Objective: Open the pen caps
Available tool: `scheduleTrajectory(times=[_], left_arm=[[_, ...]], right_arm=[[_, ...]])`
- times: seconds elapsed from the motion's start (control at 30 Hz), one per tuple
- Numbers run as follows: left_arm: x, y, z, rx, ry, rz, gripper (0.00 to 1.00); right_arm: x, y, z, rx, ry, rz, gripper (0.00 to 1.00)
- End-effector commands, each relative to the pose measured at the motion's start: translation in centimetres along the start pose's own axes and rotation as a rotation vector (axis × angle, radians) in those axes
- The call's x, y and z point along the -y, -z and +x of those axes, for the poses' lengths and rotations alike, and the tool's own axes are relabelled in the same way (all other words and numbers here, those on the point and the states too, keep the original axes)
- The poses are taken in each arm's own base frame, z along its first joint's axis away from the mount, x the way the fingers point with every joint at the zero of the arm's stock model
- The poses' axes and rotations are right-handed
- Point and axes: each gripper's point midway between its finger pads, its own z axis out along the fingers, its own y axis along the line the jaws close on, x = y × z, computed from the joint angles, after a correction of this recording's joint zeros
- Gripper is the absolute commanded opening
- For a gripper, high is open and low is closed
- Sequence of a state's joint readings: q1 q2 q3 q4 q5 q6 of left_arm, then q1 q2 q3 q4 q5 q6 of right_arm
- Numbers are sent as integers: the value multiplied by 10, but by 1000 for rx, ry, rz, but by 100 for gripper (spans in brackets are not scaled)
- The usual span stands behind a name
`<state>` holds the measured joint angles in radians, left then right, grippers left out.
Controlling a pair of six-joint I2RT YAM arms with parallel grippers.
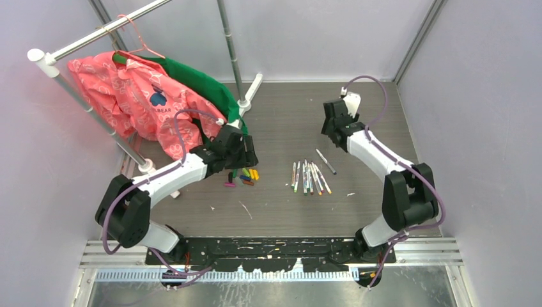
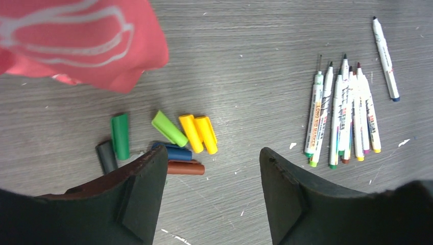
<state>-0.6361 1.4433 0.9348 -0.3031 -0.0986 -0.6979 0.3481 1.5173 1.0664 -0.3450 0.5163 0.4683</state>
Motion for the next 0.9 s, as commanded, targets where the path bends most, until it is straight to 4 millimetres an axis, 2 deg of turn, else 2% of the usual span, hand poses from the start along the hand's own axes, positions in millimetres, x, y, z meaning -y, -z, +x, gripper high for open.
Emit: scheduleTrajectory(times=[0.0, 0.2, 0.37, 0.6, 0.87], left_arm=[[31, -2, -20, 57, 8, 118, 68], [36, -13, -20, 90, 47, 162, 74], [33, -20, -18, 121, 81, 170, 76], [32, -25, -20, 147, 91, 167, 76], [32, -29, -18, 148, 111, 178, 75]], right_arm=[[0, -26, -43, 65, -12, 0, 61], [14, -78, -55, 20, -44, 33, 67], [19, -111, -64, -1, -53, 40, 68], [31, -142, -68, -28, -70, 53, 68], [33, -161, -63, -61, -74, 41, 66]])
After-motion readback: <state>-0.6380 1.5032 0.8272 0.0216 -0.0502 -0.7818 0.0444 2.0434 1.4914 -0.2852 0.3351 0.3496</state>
